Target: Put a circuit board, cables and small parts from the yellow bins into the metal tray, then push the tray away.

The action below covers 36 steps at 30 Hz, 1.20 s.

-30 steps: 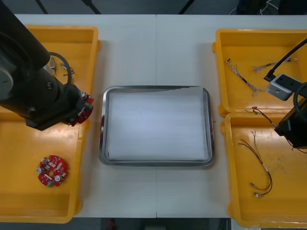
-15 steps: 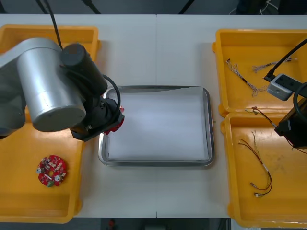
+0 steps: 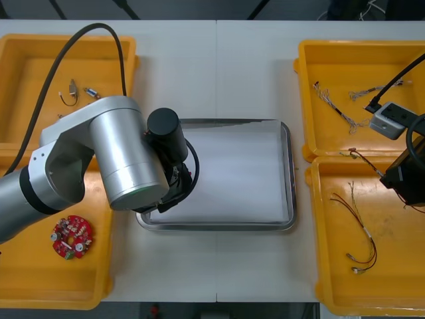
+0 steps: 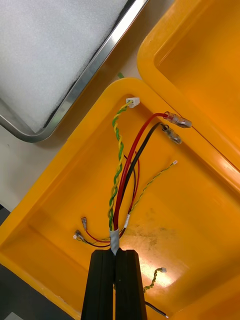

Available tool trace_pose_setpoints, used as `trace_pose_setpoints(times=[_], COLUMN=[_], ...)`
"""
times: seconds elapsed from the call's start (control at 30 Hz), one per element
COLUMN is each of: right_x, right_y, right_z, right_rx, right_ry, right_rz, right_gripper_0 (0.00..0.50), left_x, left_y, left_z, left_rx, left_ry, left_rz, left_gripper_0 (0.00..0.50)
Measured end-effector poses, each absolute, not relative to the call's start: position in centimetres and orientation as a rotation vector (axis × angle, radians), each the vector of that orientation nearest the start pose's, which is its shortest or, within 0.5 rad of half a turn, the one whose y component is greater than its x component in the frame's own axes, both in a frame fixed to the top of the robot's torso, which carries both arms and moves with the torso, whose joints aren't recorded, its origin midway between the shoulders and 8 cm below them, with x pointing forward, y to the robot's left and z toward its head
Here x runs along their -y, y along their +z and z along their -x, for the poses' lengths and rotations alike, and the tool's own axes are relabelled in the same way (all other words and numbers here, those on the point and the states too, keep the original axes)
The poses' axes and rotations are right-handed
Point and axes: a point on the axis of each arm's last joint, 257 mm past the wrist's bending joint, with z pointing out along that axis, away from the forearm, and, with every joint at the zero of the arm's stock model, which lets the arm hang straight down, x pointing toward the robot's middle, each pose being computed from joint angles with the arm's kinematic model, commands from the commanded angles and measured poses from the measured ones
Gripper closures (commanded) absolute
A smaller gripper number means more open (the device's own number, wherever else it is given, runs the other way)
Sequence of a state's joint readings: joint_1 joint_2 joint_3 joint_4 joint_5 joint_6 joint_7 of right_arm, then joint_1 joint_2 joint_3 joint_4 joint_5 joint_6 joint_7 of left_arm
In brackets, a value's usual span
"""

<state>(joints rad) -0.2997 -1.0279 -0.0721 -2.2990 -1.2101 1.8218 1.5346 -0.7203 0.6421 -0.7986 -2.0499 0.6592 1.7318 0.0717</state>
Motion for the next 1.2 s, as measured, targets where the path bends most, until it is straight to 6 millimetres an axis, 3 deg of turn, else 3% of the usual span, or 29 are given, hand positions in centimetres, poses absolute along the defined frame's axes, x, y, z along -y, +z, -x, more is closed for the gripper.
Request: trace_pose_setpoints(times=[0.33, 0.67, 0.8, 0.97, 1.07, 1.2], right_x=[28.0, 28.0, 28.0, 28.0, 28.0, 28.0], right_y=[-13.8, -13.8, -13.8, -13.8, -13.8, -13.8], right_z=[-35.2, -35.2, -35.2, -35.2, -35.2, -35.2], right_rx=[-2.567, -2.567, -2.567, -2.567, -2.567, -2.567], right_ry=[-0.011, -0.011, -0.011, -0.011, -0.011, -0.011], right_rz=[0.966, 0.966, 0.966, 0.966, 0.966, 0.966], right_gripper_0=[0.5, 0.5, 0.5, 0.5, 0.5, 0.5], left_x=[-10.3, -10.0, -10.0, -10.0, -10.0, -9.9], left_y=[-27.6, -28.1, -28.0, -27.9, -27.9, -27.7], left_z=[-38.7, -38.8, -39.1, -39.3, -39.3, -39.3], left_rx=[-2.71, -2.706, -2.693, -2.684, -2.683, -2.682], left_ry=[-0.112, -0.12, -0.121, -0.124, -0.124, -0.128], left_rz=[0.625, 0.614, 0.613, 0.612, 0.612, 0.607], left_gripper_0=[0.5, 0.473, 0.401, 0.151, 0.083, 0.036])
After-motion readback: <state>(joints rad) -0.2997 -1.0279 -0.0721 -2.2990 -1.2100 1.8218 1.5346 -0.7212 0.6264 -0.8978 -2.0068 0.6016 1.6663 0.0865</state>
